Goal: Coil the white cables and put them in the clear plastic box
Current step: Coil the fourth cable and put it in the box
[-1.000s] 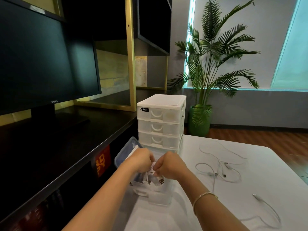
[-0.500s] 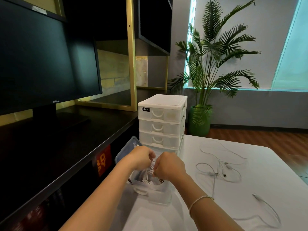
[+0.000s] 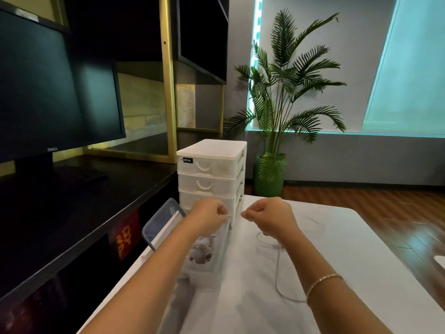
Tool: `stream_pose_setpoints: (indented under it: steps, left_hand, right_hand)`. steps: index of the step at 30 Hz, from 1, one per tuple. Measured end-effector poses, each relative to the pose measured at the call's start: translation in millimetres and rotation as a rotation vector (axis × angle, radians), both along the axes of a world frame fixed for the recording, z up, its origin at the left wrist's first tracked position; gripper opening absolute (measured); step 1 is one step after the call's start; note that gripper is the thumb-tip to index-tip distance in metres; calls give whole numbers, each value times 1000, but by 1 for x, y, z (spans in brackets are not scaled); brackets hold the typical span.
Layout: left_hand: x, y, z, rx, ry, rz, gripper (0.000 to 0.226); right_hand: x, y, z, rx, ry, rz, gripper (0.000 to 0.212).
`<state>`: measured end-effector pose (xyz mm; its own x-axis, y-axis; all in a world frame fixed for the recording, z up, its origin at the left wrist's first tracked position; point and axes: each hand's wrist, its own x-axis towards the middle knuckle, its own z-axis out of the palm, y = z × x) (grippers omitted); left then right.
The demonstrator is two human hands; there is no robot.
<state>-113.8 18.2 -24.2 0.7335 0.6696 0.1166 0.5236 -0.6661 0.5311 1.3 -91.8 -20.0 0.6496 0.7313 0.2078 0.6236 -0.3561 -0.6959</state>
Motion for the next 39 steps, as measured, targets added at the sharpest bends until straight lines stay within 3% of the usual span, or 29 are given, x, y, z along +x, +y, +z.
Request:
stream_pose_setpoints:
  steps: [5,10,14,17,22,27,31,34,39]
  left_hand:
    - [33,-35,-6,-50,-43,-72,32]
    - [62,-60,-26,-40,55,-81,52]
    - [75,-67,-37,-7,154,-84,37]
    - [79,-72,-37,-34,94,-101,26]
    - [78,-77,-25,-92,-63,-236,13]
    - [74,-72,-19,-545,-275,-250,20]
    - [67,-72,-18,-1042,-384,-255,28]
    - [64,-76,-19,-1332,-503,-336,33]
    - [64,-84,-21,-1659,-706,-411,34]
  right_hand:
    - [42,-49,-5,-9,139,-153,23]
    - [55,-81,-27,-50,252,-188,22]
    - [53,-81,-42,-23,305,-123,27]
    - [44,-71,-48,-40,346,-41,37]
    - [32,-66,-42,98,496,-25,21]
    - [36,-73,-24,200,310,-197,23]
    - [46,-86,-14,274,230,-332,30]
    - [46,-90,-12,266,214,-374,28]
    - [44,-94,-14,207,315,-335,23]
